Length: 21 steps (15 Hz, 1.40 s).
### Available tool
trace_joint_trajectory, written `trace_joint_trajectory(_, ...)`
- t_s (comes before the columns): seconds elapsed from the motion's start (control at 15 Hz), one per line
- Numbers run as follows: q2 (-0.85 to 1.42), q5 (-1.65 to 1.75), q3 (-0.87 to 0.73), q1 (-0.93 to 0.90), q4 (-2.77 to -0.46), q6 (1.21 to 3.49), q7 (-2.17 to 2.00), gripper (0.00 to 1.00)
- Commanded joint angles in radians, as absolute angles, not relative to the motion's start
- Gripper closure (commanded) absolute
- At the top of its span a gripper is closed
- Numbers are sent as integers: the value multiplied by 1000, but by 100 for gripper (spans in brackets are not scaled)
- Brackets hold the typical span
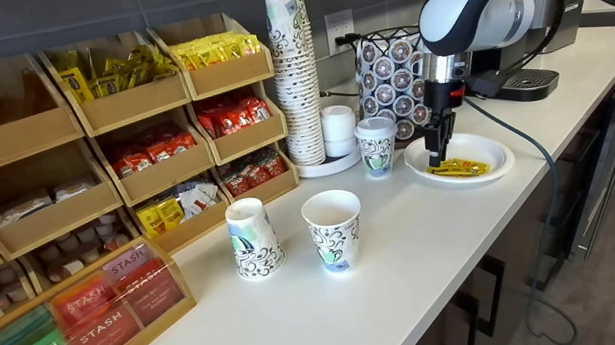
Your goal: Remove the yellow sachet from the white plate and put it in the paper cup on the left
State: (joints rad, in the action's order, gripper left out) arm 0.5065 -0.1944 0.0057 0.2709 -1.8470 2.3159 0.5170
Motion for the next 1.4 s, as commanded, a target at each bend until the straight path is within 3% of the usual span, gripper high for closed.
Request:
trace_joint_trajectory(0.0, 554, -210, 27, 299, -1781, 2271, 563, 56)
trace_joint_trajectory(0.4, 595, -232, 39, 317, -1729, 2209, 591, 74)
trace_joint_trajectory(0.73, 616, -243, 38, 322, -1695, 2155, 605, 72)
trace_joint_trajectory(1.0, 628, -242, 39, 325, -1677, 2157, 619, 57)
trace_joint_trajectory(1.07, 632, -243, 41, 327, -1671, 2152, 626, 62)
trace_joint_trajectory(1.33, 645, -245, 43, 329, -1659, 2125, 637, 65)
